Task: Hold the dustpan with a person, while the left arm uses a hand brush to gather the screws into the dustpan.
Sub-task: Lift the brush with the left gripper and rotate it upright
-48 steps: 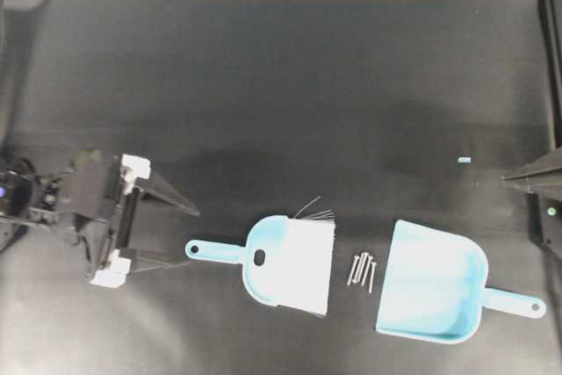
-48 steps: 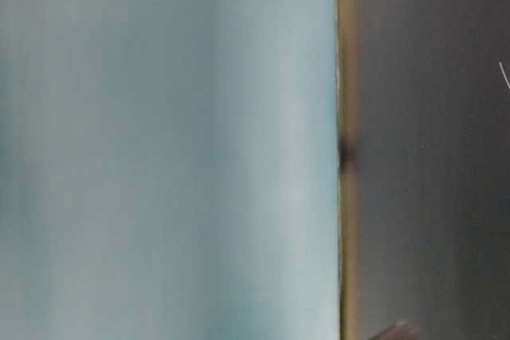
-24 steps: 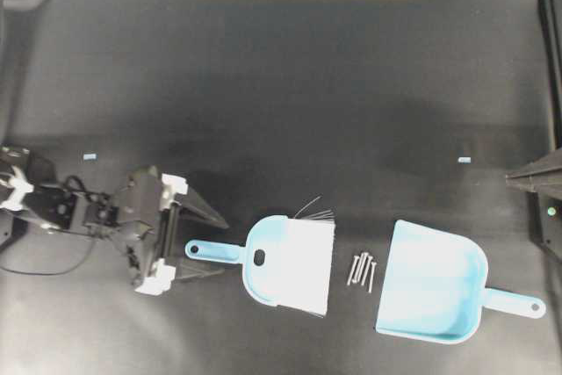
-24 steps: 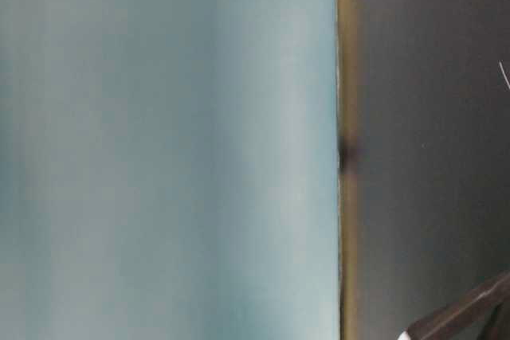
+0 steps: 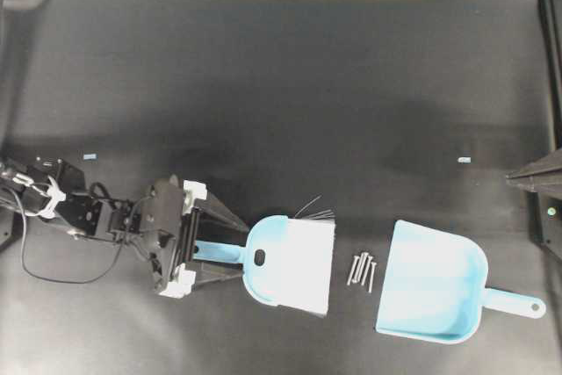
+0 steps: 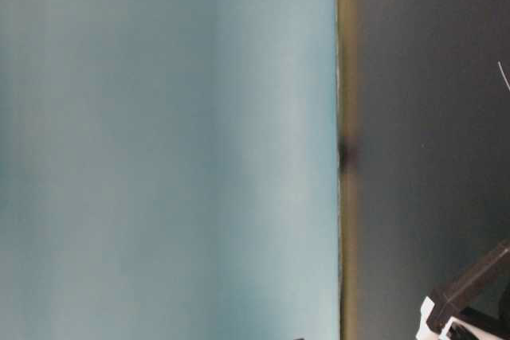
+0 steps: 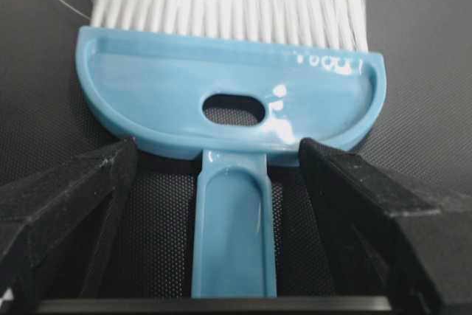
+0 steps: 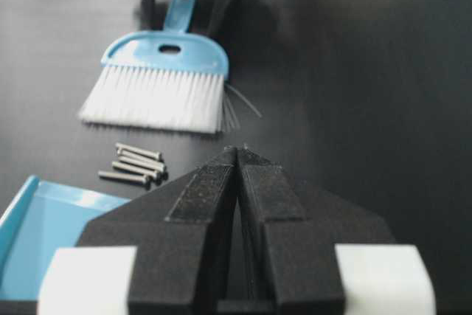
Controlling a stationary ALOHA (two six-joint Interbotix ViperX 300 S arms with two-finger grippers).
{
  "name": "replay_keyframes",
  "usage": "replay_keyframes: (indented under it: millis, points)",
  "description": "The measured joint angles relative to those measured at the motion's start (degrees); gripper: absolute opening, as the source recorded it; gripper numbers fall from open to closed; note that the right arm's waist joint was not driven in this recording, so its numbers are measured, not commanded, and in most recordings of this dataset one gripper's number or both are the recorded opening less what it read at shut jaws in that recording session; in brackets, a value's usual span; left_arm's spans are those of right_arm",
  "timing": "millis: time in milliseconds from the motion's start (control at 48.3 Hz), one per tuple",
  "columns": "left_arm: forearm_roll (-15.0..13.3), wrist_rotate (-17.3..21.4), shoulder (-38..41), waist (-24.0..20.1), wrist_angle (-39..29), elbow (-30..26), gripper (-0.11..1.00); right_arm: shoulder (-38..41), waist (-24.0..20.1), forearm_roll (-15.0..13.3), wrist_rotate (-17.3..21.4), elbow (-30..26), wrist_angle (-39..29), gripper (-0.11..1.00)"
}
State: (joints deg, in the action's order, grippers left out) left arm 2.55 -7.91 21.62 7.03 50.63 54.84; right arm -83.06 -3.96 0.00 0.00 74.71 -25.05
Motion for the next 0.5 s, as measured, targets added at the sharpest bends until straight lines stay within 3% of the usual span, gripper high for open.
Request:
replay_keyframes:
  millis: [373, 497]
  points:
    - [0.0, 2.37, -0.79, 0.18, -7.73, -1.58, 0.83, -0.09, -0.09, 0.0, 0.0, 0.18, 0.26, 0.0]
    - [0.0, 2.46, -1.05, 0.09, -9.4, -1.76, 0.71, 0.0, -0.09, 0.0, 0.0, 0.44, 0.44, 0.0]
